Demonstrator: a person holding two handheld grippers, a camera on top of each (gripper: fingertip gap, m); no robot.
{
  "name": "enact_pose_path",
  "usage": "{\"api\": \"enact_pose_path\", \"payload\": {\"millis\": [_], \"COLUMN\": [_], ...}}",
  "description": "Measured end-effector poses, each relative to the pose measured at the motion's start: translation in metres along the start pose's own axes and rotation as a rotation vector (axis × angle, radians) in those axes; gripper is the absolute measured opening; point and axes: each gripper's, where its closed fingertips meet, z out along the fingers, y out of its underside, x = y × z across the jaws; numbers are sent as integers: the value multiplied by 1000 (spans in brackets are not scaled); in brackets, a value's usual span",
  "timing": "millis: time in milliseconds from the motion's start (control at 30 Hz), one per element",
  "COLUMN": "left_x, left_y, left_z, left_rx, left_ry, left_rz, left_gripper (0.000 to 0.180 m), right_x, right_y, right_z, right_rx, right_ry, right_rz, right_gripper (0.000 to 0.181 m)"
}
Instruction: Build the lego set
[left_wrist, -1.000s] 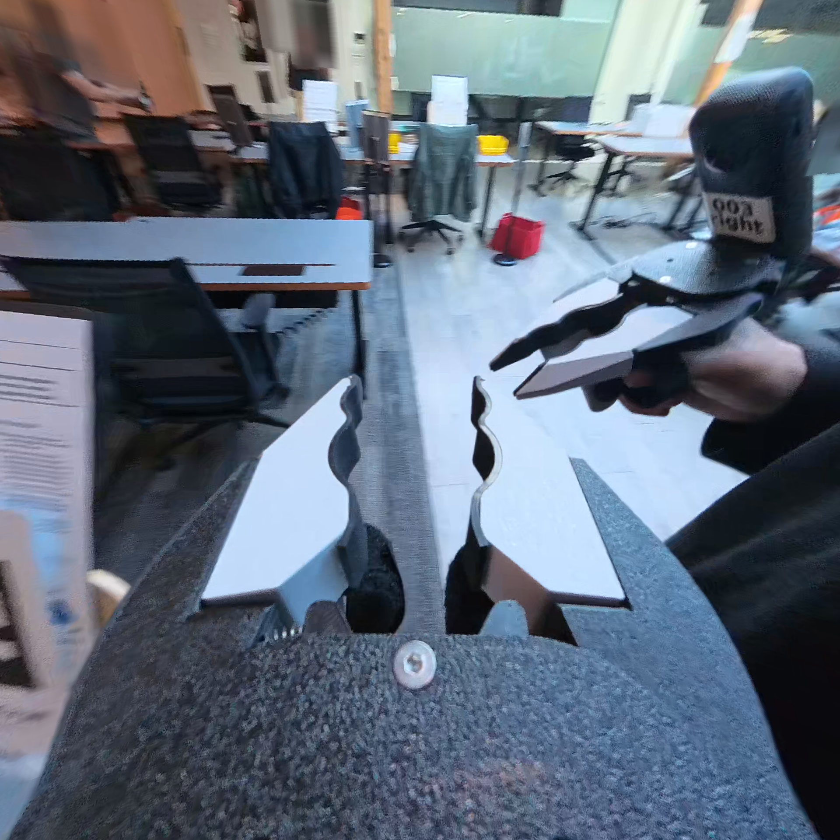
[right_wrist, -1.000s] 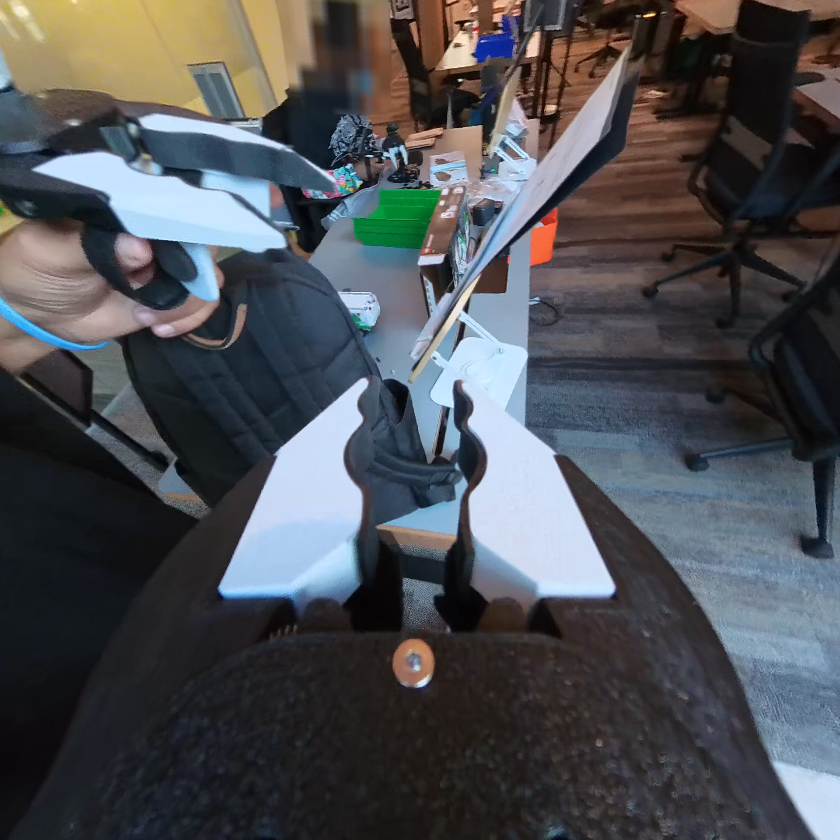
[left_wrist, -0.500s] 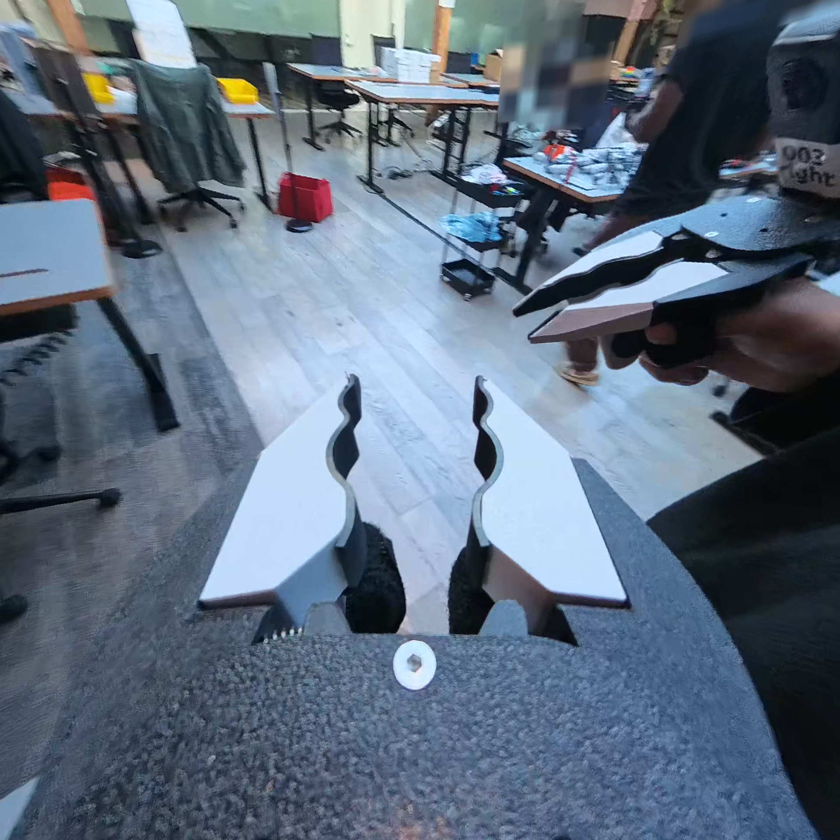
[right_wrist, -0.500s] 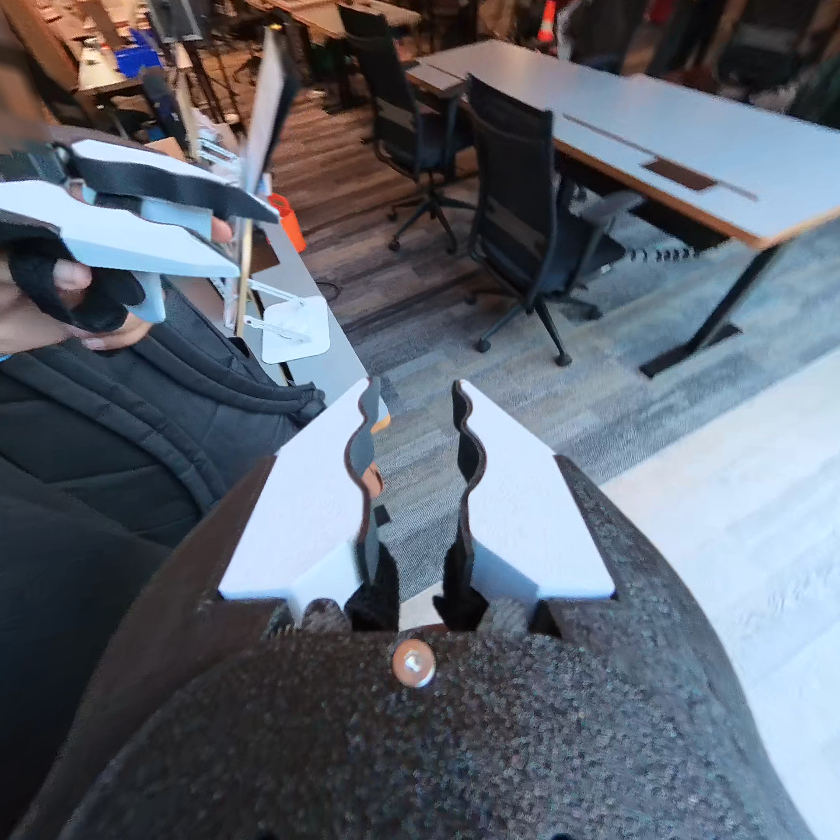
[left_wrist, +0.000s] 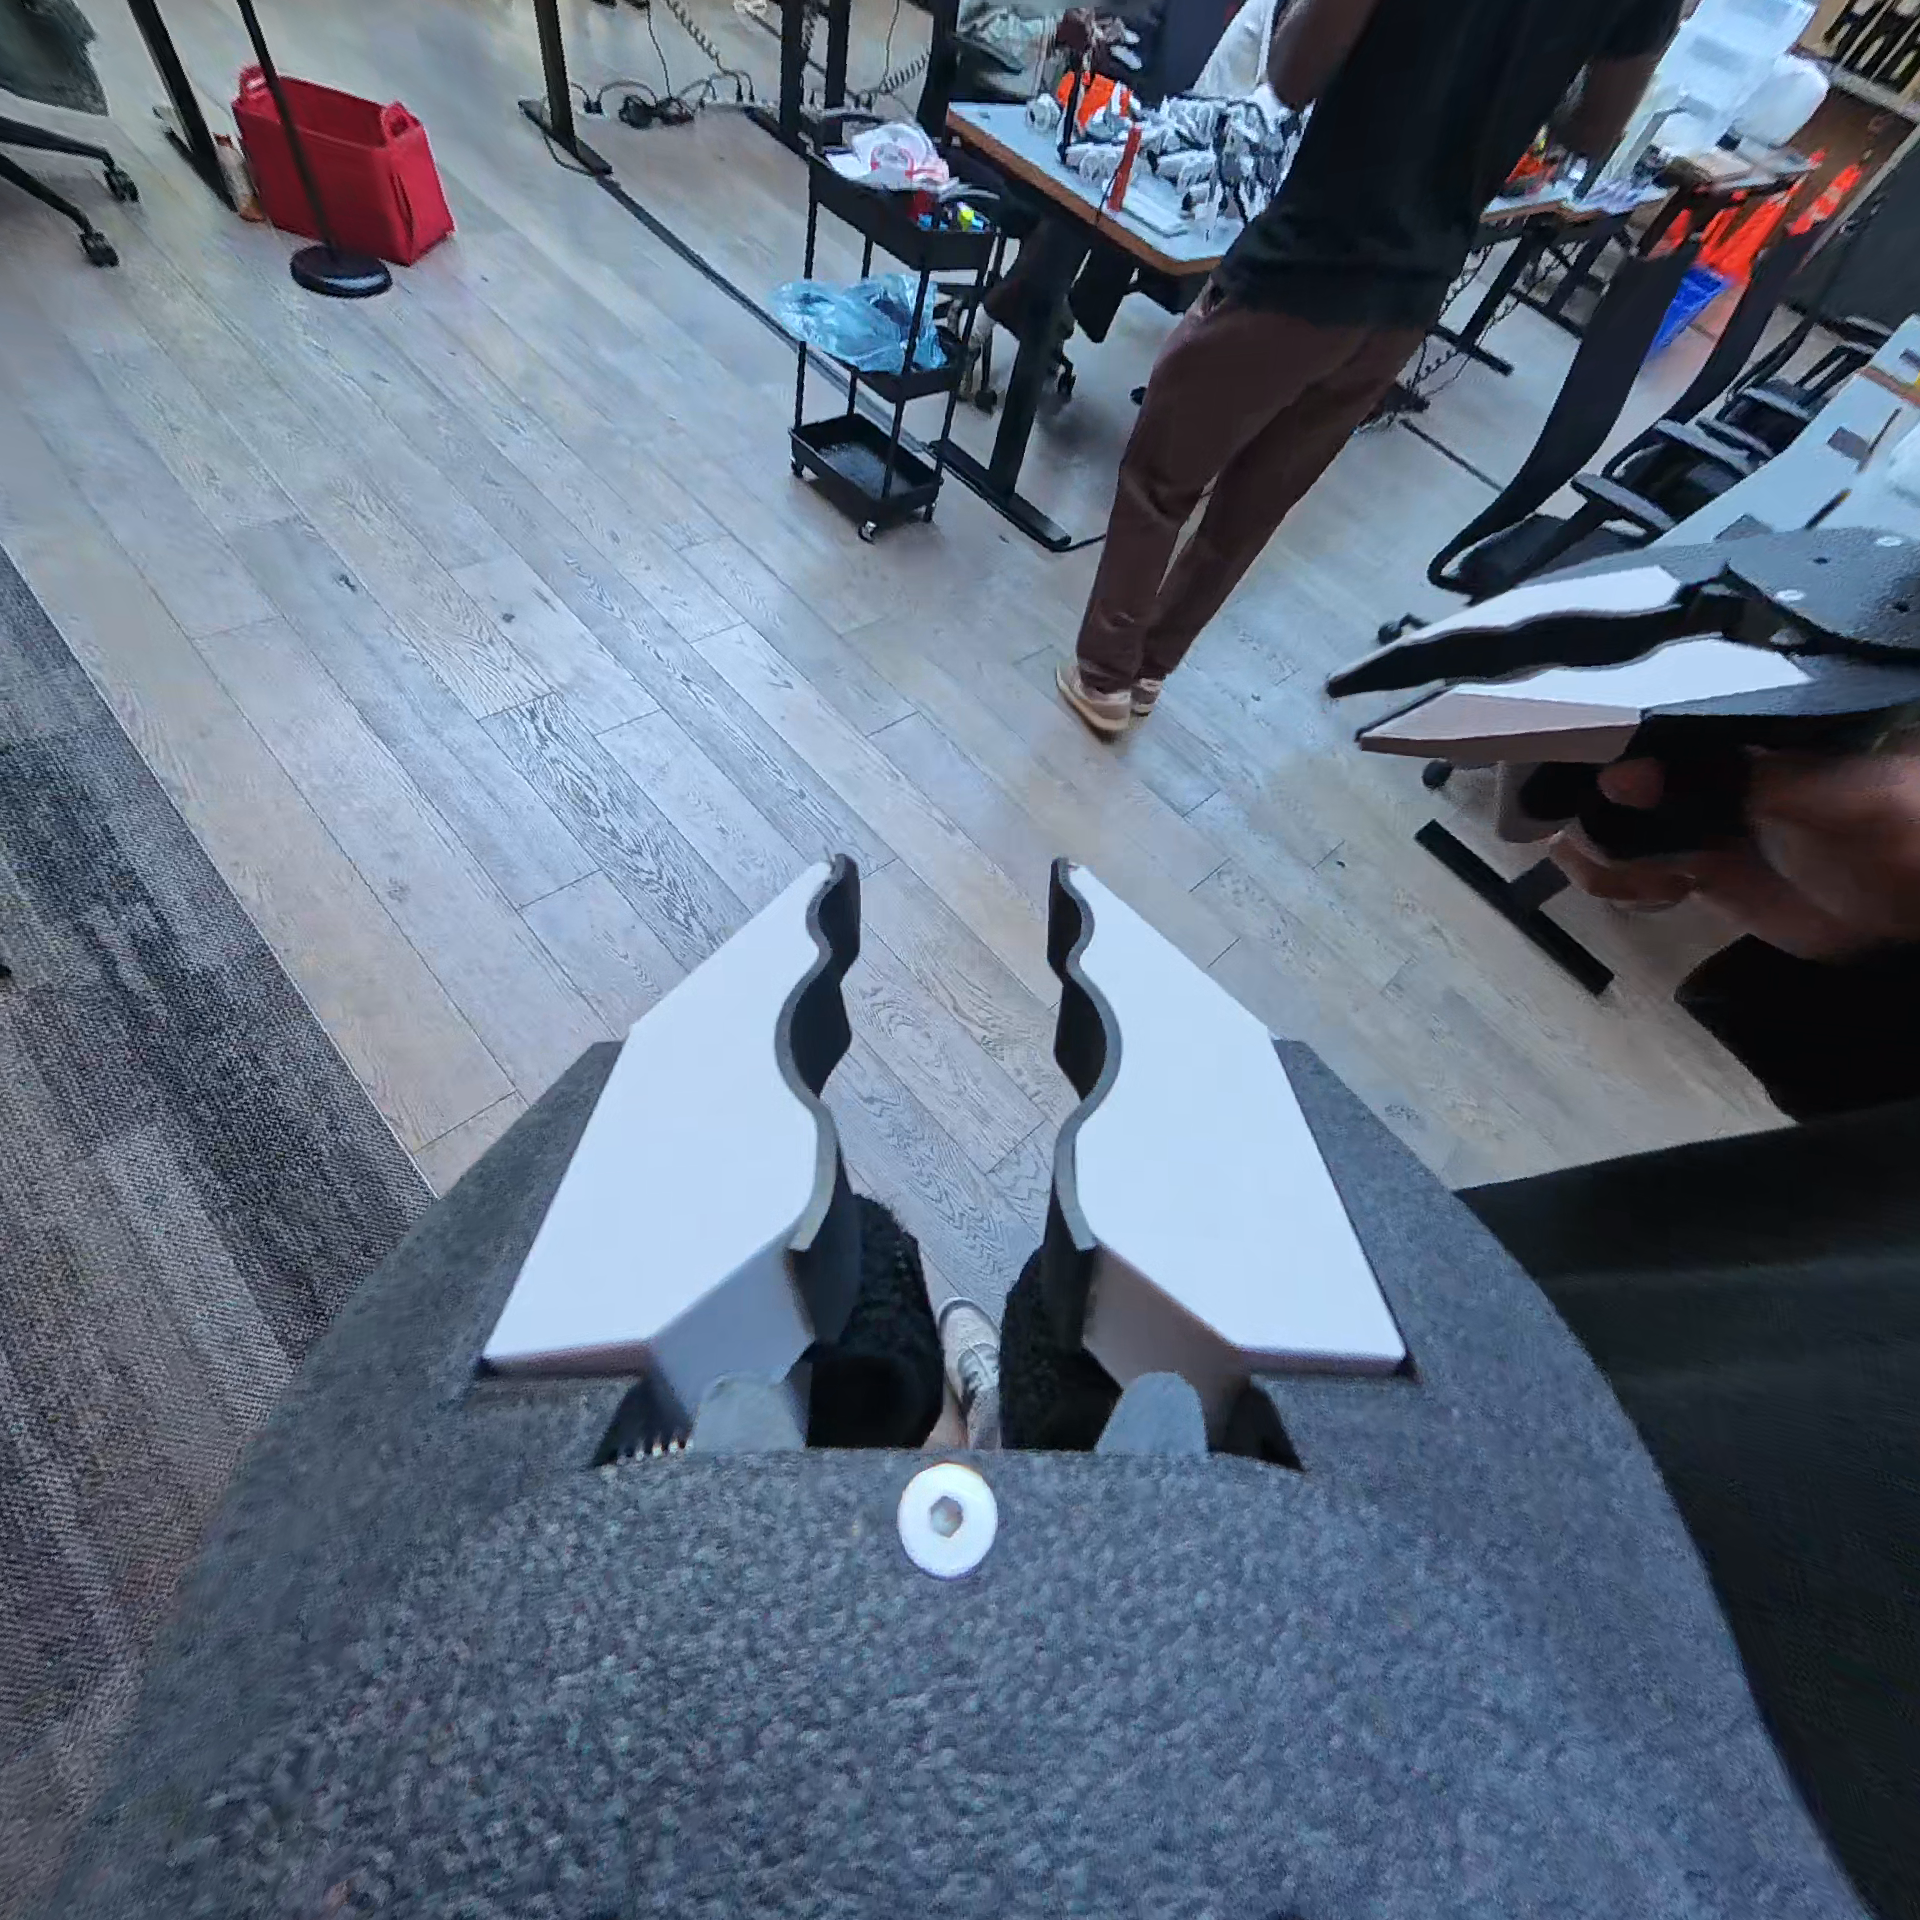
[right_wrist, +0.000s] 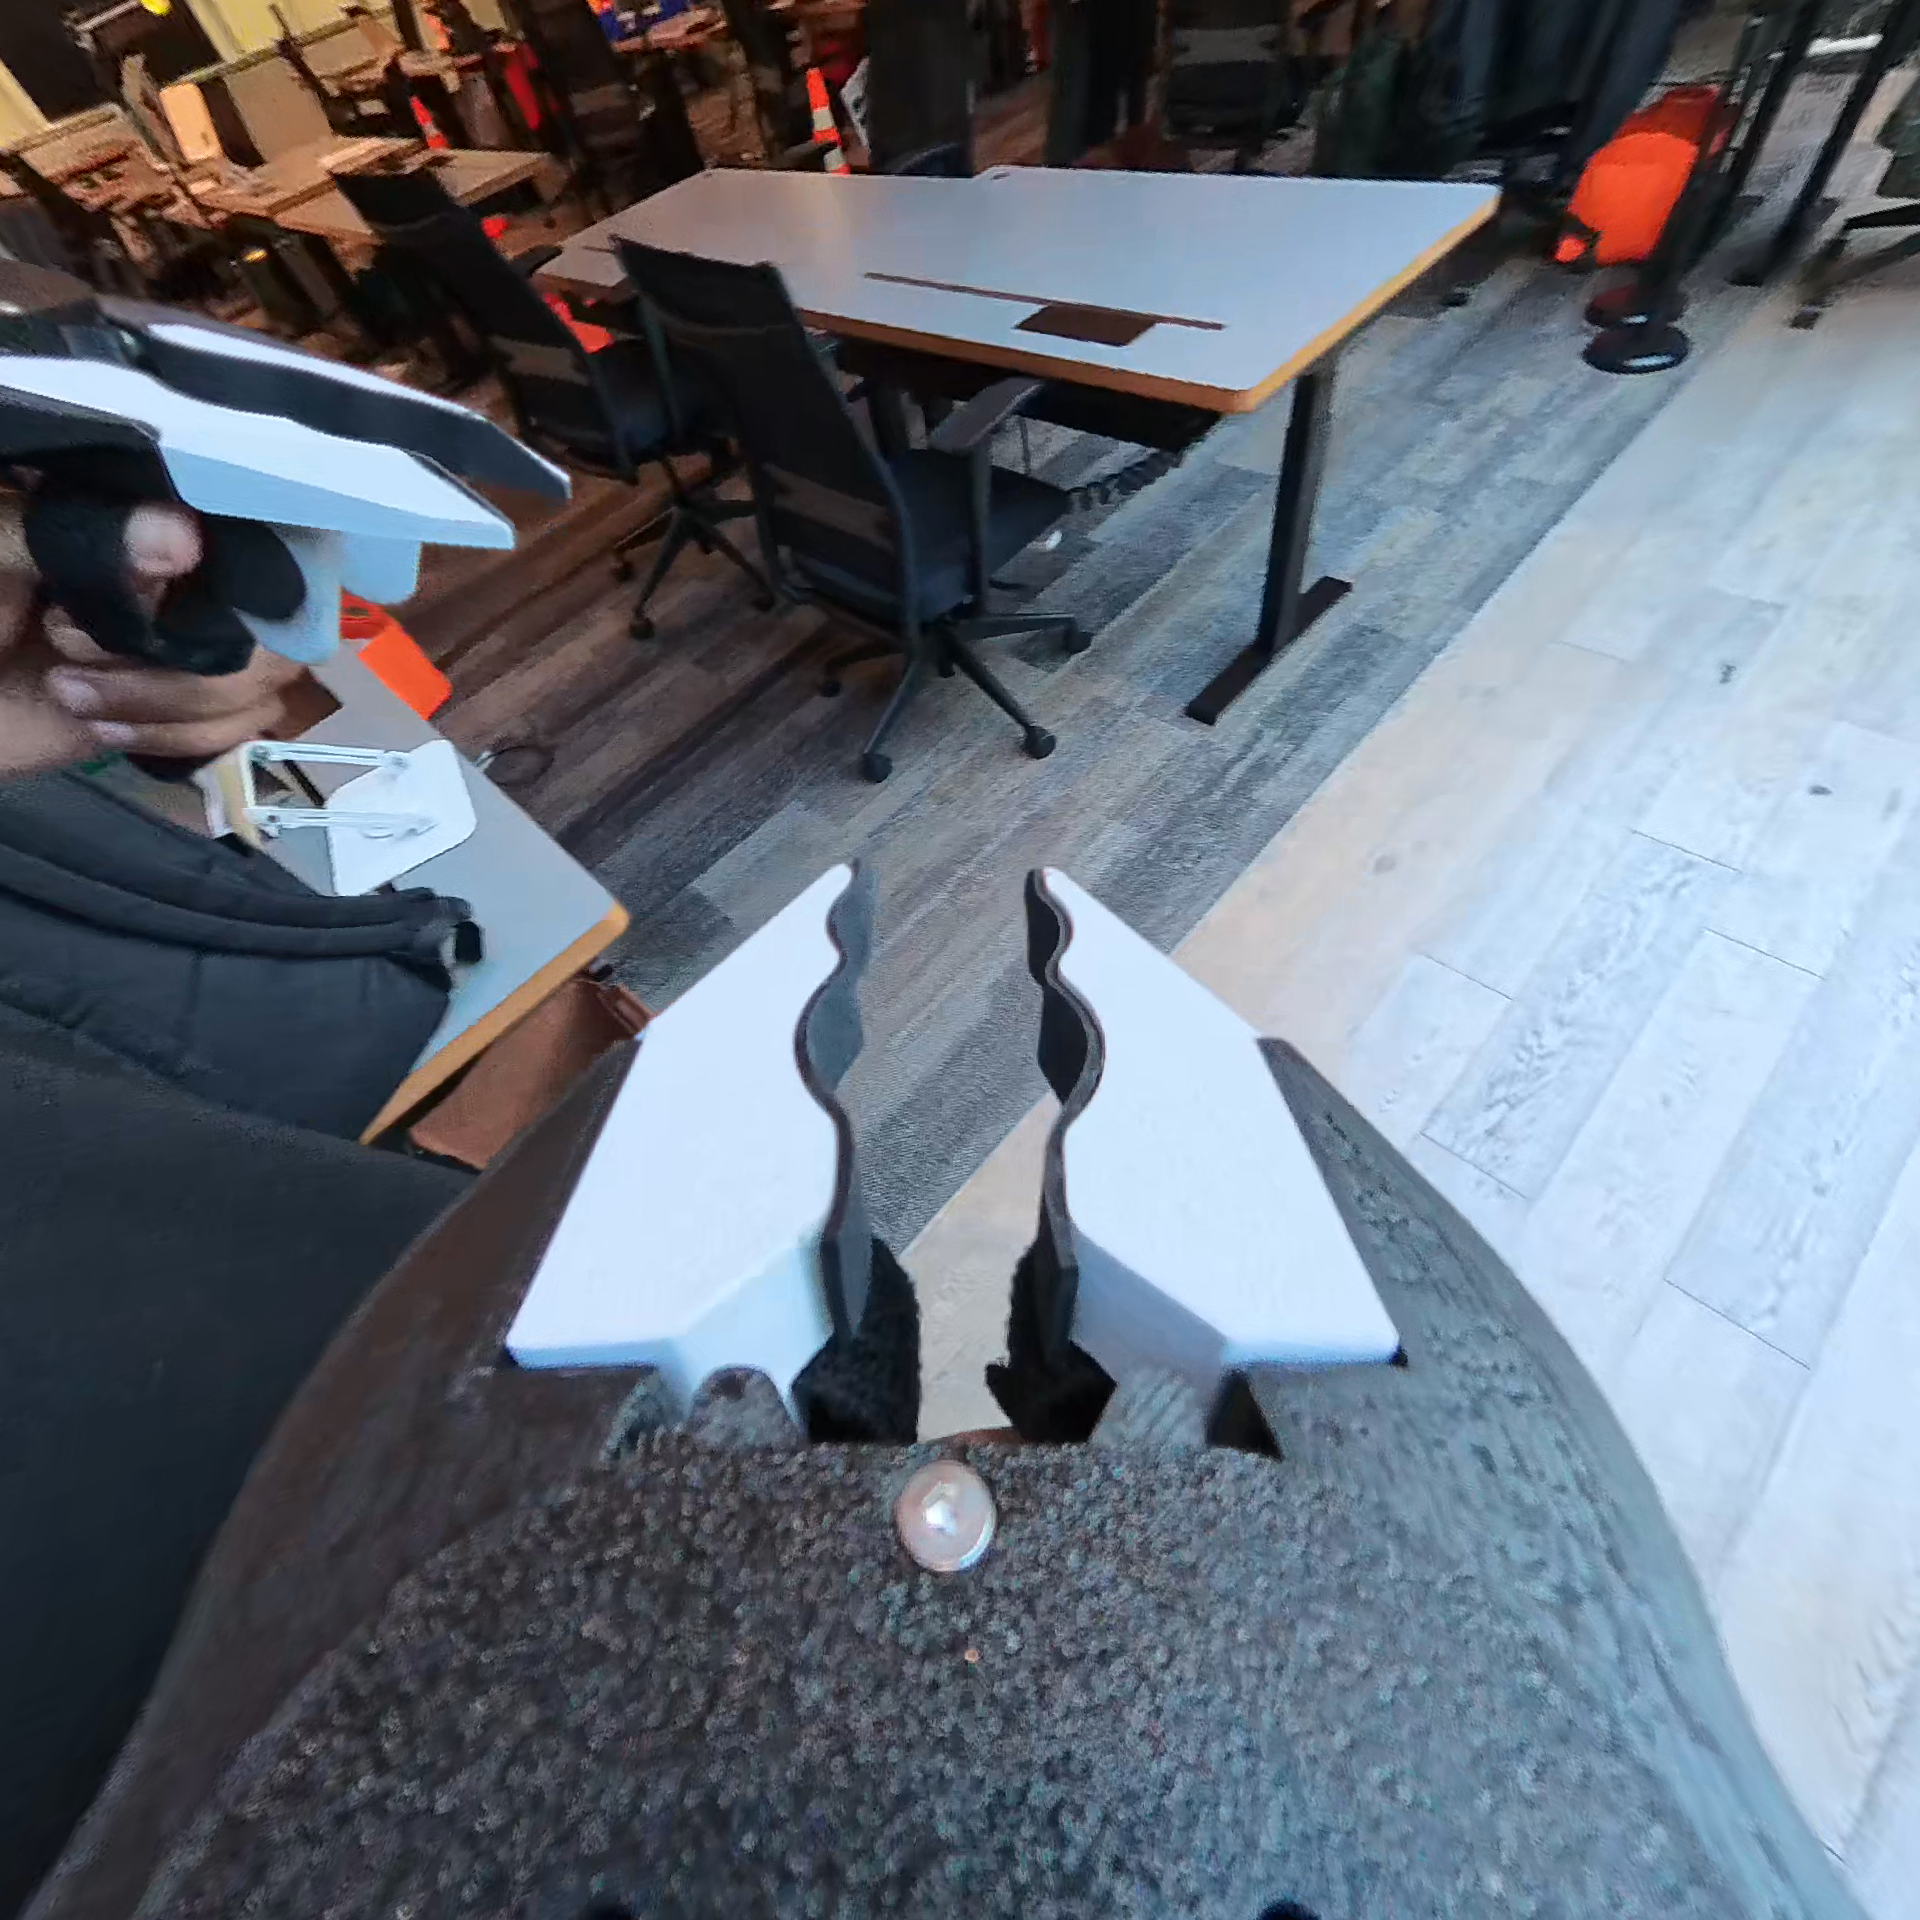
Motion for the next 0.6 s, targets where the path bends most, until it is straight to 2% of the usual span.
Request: {"api": "enact_pose_path", "payload": {"millis": [167,400,600], "left_x": [11,-18,-101], "left_y": [-20,-60,-90], "left_z": [73,157,237], "left_rx": [-106,-138,-125], "left_ry": [-26,-34,-12], "left_rz": [52,87,58], "left_gripper": [33,32,30], "right_x": [90,178,245], "right_y": [3,-14,-62], "right_z": [-27,-10,70], "right_rx": [-4,-3,8], "right_ry": [76,101,92], "right_rz": [11,18,-15], "right_gripper": [28,26,25]}}
